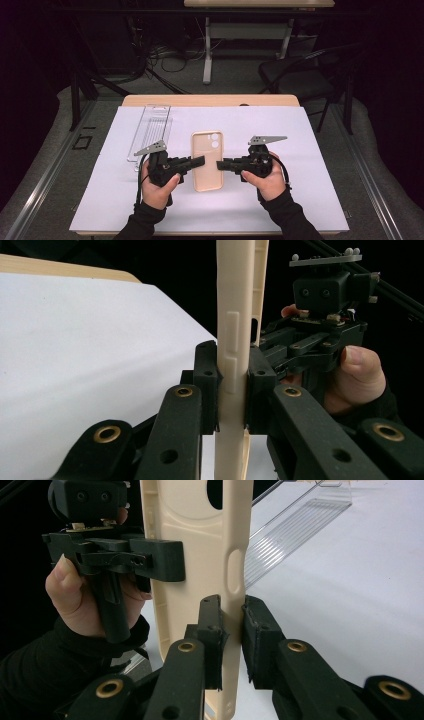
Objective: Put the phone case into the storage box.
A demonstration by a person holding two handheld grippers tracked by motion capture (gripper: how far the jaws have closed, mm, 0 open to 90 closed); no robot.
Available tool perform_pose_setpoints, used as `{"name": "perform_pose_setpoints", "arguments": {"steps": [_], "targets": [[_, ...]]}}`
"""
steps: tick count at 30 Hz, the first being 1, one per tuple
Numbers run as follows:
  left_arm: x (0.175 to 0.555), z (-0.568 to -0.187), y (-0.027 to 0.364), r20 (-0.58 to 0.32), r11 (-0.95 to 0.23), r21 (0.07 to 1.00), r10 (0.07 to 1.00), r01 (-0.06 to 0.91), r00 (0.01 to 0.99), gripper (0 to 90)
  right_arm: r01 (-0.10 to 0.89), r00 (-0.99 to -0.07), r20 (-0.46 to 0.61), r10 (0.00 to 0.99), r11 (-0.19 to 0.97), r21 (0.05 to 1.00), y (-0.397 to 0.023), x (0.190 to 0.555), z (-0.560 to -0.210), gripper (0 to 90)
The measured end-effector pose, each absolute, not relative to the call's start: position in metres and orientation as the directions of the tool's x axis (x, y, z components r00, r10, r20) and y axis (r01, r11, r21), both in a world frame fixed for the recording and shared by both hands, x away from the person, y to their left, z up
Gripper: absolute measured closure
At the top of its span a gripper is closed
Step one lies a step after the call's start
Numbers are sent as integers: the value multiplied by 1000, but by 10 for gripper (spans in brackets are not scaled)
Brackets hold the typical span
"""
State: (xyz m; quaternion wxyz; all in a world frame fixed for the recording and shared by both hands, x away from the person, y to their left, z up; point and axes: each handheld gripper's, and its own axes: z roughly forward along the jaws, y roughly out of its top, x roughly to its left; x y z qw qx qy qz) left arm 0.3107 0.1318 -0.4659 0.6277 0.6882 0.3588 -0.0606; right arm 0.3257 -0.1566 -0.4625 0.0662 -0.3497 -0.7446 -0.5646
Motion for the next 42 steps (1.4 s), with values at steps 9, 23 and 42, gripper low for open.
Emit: {"name": "perform_pose_setpoints", "arguments": {"steps": [9,23,42], "targets": [[311,-466,132,-530,38,822,418,569,738,809,605,-738,505,447,109,789,-156,326,-464,808],[312,-468,133,-540,44,816,415,576,733,807,593,-743,491,454,108,798,-156,325,-464,816],[313,-467,133,-539,47,818,410,573,736,781,583,-748,486,452,96,807,-156,324,-464,820]]}}
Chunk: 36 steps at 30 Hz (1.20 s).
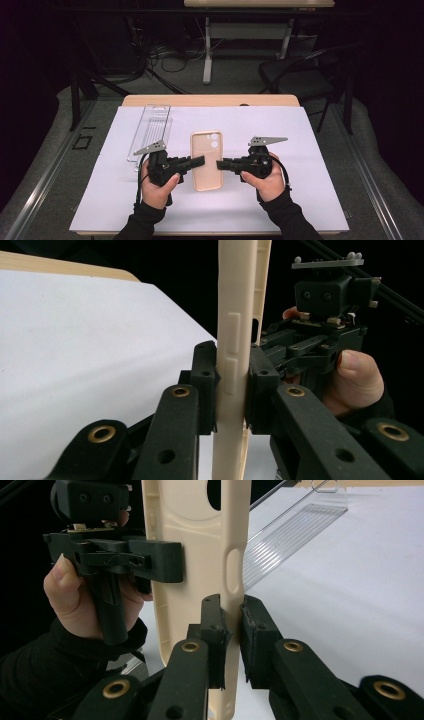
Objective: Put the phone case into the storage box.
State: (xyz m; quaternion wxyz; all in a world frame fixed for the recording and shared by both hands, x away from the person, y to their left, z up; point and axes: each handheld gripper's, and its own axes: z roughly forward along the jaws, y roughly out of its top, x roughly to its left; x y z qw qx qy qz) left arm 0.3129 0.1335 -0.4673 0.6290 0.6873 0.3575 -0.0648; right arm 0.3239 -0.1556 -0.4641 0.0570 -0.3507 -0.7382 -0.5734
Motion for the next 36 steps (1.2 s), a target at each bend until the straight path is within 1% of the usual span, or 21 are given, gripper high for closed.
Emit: {"name": "perform_pose_setpoints", "arguments": {"steps": [12,16,36], "targets": [[313,-467,133,-544,50,817,400,575,738,737,579,-748,482,457,95,809,-157,324,-463,820],[314,-468,133,-559,50,805,400,591,726,736,583,-742,483,464,91,808,-159,325,-463,820],[317,-467,137,-566,67,803,396,592,723,680,573,-734,468,492,79,816,-171,327,-458,820]]}}
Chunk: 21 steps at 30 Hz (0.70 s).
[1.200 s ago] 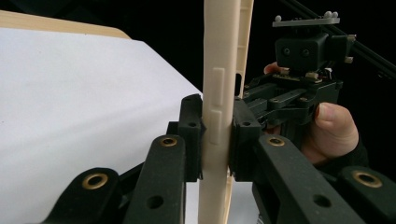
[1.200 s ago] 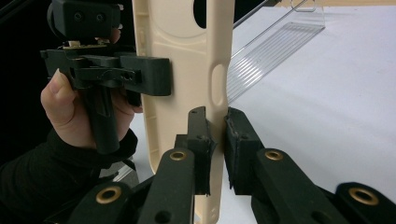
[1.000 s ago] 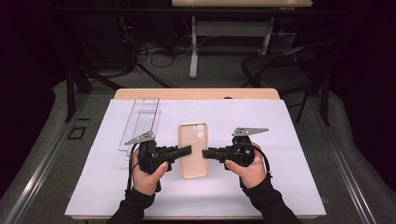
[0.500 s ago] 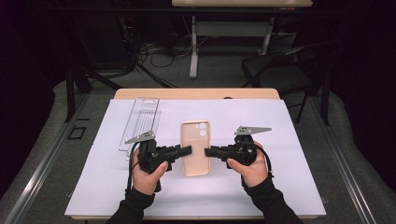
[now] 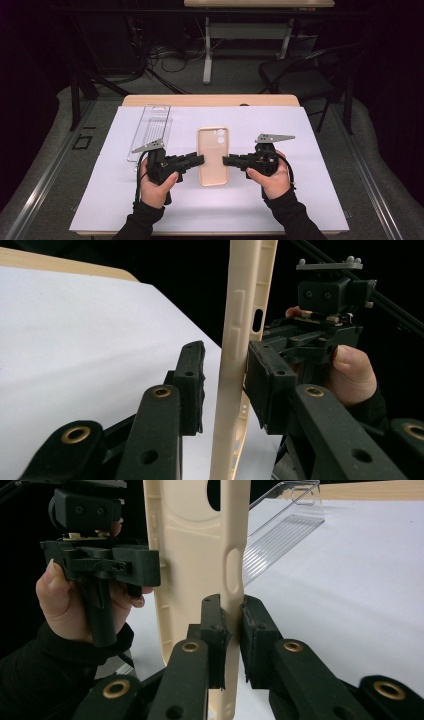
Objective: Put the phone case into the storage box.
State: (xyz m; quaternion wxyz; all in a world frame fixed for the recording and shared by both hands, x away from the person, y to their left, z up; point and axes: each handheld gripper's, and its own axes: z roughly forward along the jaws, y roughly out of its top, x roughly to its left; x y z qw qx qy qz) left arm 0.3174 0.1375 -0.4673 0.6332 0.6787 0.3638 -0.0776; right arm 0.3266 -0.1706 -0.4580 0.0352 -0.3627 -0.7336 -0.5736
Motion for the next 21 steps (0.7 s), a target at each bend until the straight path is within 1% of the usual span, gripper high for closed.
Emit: {"name": "perform_pose_setpoints", "arguments": {"steps": [6,14,17,21], "targets": [[319,-468,137,-572,74,798,404,598,714,653,569,-732,460,502,79,819,-175,328,-458,820],[320,-469,138,-576,81,791,430,606,695,647,569,-725,446,525,92,817,-178,330,-460,820],[321,-469,137,-561,69,800,439,596,702,644,567,-721,442,533,88,819,-181,331,-460,820],[321,-469,135,-537,54,810,471,585,700,608,567,-713,436,550,86,819,-184,332,-460,820]]}}
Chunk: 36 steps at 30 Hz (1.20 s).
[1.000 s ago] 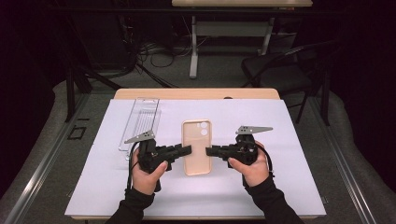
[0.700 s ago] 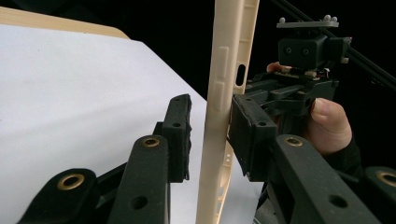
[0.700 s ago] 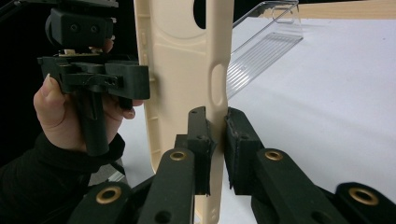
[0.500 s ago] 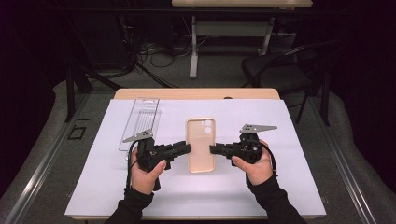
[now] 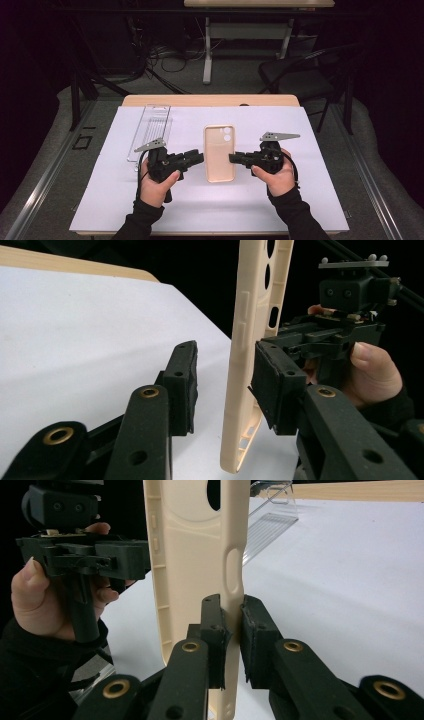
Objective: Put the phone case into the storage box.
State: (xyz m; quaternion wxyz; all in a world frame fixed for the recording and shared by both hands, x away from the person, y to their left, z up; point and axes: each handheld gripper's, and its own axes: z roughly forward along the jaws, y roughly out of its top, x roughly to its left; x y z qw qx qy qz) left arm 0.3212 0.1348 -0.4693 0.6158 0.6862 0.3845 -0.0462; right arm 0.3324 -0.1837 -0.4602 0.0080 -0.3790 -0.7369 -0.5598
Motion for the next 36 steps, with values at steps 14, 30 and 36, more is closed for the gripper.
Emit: {"name": "perform_pose_setpoints", "arguments": {"steps": [14,30,36], "targets": [[324,-475,126,-474,-17,821,536,571,698,528,562,-696,407,592,96,821,-190,335,-462,819],[328,-472,130,-407,-72,831,596,551,692,453,562,-686,399,609,94,822,-192,338,-466,820],[329,-468,135,-302,-134,859,648,495,699,449,562,-686,394,612,102,821,-190,337,-467,819]]}}
